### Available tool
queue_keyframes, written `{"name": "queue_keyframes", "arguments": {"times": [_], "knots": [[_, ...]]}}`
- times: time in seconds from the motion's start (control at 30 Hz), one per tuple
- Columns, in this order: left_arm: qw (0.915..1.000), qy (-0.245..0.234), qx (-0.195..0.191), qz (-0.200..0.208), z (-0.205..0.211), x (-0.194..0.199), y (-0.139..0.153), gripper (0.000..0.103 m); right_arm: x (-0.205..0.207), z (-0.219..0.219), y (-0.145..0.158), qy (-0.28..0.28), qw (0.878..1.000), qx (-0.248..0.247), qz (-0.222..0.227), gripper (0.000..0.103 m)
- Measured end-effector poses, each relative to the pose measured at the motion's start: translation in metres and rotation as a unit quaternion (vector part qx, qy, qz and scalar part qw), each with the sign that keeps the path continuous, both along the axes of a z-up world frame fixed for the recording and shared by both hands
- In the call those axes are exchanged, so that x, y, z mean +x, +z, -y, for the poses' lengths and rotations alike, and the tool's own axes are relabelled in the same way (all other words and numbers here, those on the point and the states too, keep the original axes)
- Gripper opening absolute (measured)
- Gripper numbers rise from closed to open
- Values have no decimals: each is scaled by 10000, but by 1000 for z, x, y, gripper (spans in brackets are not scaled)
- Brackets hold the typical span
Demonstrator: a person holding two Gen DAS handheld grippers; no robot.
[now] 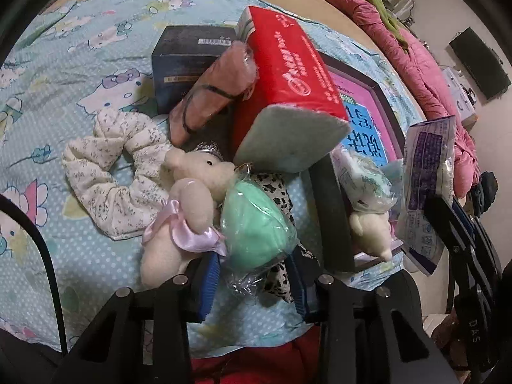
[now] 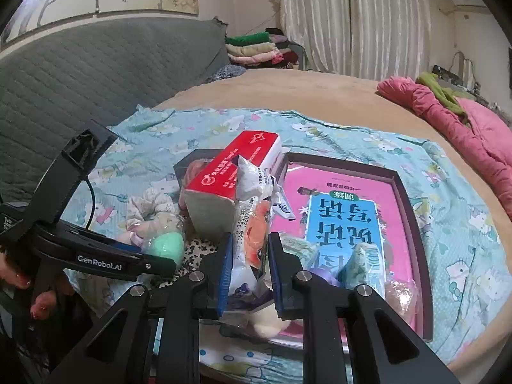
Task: Organize soft objects
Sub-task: 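Carry the green ball with left tool while right tool carries the package toward the tray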
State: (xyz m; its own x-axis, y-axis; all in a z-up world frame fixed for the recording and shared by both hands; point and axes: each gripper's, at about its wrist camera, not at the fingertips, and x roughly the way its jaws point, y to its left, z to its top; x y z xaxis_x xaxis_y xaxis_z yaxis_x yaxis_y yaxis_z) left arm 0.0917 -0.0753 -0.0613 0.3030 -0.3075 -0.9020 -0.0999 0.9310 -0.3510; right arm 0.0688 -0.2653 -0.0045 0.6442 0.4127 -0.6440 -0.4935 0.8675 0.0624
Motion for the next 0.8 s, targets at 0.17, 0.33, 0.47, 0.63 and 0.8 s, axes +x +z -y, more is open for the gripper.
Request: {"name": "queue_keyframes", "arguments": {"times": [0.17, 0.33, 0.47, 0.63, 0.8], "knots": [[9997, -133, 6, 187, 10, 0, 18, 34, 0, 7, 4, -89, 9999, 100, 49, 22], [9986, -226, -57, 468, 17, 1, 43, 33, 1, 14, 9, -182, 9996, 196, 121, 22], [9976, -274, -82, 634, 22, 3, 59, 33, 2, 22, 12, -289, 9991, 287, 140, 22], [9969, -321, -85, 708, 27, 8, 63, 32, 4, 29, 15, -392, 9985, 371, 135, 22], [9969, -372, -247, 644, 31, 12, 56, 31, 5, 32, 14, -426, 9982, 415, 110, 22]]}}
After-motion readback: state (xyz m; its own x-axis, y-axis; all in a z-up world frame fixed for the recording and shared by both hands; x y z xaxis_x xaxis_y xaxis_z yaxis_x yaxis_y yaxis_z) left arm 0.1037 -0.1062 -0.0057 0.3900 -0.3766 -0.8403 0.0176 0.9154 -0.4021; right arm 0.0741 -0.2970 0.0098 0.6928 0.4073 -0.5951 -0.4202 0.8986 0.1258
